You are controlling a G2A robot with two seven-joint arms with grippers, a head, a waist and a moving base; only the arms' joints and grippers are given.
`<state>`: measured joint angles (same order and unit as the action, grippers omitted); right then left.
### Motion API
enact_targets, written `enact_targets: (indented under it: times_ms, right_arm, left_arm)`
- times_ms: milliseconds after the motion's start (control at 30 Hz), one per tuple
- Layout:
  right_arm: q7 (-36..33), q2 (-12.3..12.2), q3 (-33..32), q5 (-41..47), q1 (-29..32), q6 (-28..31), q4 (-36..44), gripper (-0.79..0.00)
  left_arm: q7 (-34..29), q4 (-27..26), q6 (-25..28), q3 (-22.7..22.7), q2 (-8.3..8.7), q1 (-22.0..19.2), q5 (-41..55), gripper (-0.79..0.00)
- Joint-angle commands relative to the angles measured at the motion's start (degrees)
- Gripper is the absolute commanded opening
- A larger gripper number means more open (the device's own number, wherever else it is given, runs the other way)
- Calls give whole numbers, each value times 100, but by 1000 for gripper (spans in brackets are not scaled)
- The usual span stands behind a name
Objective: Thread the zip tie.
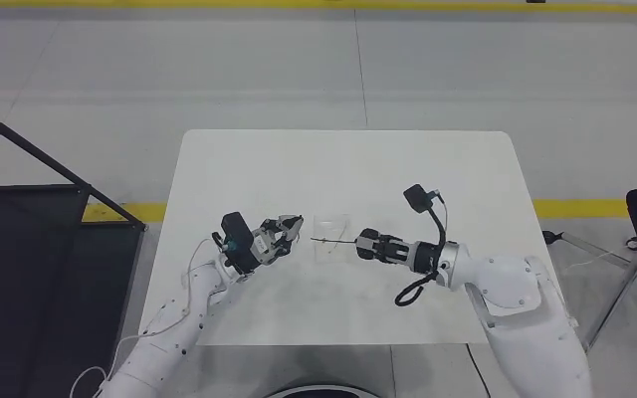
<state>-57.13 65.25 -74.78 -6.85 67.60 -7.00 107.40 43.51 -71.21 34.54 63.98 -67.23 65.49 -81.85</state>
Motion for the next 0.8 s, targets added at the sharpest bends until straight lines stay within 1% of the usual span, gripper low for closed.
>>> enact_targets:
  times_ms: [0,67,167,300,367,567,767]
  right_arm:
    - [25,0,4,-1,13,-3,-4,-785]
    - [266,11,23,49,68,-239,18,-785]
    - [428,16,129,-87,63,-711,116,-785]
    - [715,19,272,-364,153,-1153,456,-785]
    - [744,7,275,-493,194,-1344,682,-785]
    - [683,-36,324,-1064,234,-2259,1402,-785]
    - [431,-88,472,-1703,208,-2855,1783,-785]
  left_arm:
    - [-23,-14,-30,2,0,7,-5,-785]
    - [-70,-194,-309,1,1,82,-165,-785]
    - [71,-382,-638,7,13,193,-472,-785]
    - [342,-480,-1006,3,30,303,-875,-785]
    - [415,-467,-1038,1,32,319,-913,-785]
    - [517,-352,-1060,40,34,276,-912,-785]
    - [555,-262,-1090,41,27,234,-904,-785]
